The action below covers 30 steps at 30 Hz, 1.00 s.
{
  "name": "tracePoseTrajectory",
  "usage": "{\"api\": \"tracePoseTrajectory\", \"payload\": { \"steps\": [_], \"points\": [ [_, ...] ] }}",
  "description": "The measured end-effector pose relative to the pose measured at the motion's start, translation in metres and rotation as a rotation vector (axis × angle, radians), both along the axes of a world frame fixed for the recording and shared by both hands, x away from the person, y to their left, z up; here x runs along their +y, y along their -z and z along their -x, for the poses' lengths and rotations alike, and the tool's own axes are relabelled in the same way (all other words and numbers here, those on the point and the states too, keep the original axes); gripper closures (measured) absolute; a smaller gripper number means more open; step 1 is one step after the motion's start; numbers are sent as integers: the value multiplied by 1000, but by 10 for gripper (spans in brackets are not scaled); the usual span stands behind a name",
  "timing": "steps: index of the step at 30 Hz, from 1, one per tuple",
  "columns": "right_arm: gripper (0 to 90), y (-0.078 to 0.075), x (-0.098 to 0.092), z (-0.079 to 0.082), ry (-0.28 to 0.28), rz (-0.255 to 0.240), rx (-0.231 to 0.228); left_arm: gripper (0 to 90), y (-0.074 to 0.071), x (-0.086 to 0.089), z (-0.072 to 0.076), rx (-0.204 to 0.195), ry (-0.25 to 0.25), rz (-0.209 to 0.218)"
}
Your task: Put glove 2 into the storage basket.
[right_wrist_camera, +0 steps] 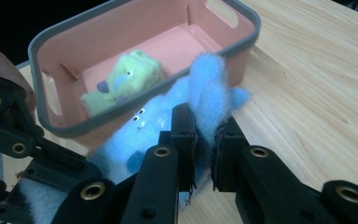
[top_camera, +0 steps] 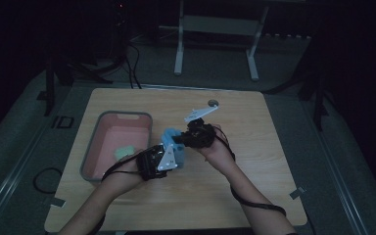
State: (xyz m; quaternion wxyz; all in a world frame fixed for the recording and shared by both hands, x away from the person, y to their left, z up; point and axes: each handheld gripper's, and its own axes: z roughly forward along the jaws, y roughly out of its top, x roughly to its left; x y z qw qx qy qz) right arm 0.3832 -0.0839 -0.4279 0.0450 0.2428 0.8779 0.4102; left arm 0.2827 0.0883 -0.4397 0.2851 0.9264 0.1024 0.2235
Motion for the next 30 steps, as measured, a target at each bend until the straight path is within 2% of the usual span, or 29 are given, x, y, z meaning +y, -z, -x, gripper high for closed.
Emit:
{"api": "tracePoseTrajectory", "payload": {
  "steps": [17,30],
  "points": [
    [817,-4,60,-3,-66,7,-11,757,-3,50,7,4,-86,-1],
    [817,3,110,-5,-123,16,3,757,2,92,13,23,-156,-19]
  ]
}}
